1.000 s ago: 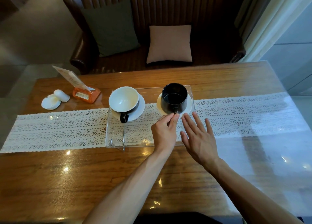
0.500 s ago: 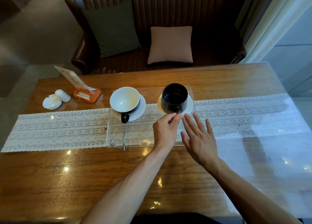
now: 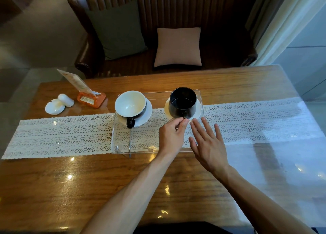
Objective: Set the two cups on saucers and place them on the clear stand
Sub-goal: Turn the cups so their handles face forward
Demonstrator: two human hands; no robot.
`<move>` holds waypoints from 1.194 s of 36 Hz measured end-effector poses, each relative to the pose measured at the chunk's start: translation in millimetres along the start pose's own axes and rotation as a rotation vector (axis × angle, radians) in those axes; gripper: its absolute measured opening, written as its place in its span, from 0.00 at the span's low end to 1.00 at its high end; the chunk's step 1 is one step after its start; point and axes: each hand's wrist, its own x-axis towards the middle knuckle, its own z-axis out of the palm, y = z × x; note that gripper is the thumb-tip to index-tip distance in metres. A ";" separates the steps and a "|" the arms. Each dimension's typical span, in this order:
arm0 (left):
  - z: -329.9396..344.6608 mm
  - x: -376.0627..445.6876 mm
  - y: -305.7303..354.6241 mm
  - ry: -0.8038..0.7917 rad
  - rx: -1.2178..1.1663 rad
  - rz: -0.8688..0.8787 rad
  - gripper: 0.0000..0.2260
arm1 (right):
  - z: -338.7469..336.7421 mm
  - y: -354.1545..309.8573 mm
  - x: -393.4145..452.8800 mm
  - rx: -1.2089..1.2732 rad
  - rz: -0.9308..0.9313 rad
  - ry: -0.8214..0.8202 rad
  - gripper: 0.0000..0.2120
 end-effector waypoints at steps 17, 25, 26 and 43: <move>-14.3 -7.3 -7.2 0.029 0.003 -0.033 0.07 | -0.7 2.2 1.3 0.054 -0.021 0.015 0.25; -43.2 -8.0 -30.8 -0.105 0.719 0.235 0.19 | -17.7 5.3 14.5 0.026 -0.031 -0.071 0.28; -44.6 -8.2 -32.9 -0.147 0.753 0.232 0.21 | -18.3 5.0 15.1 0.015 -0.035 -0.093 0.28; -48.9 -7.4 -38.7 -0.273 0.924 0.228 0.26 | -12.3 1.9 12.8 -0.006 -0.028 -0.073 0.26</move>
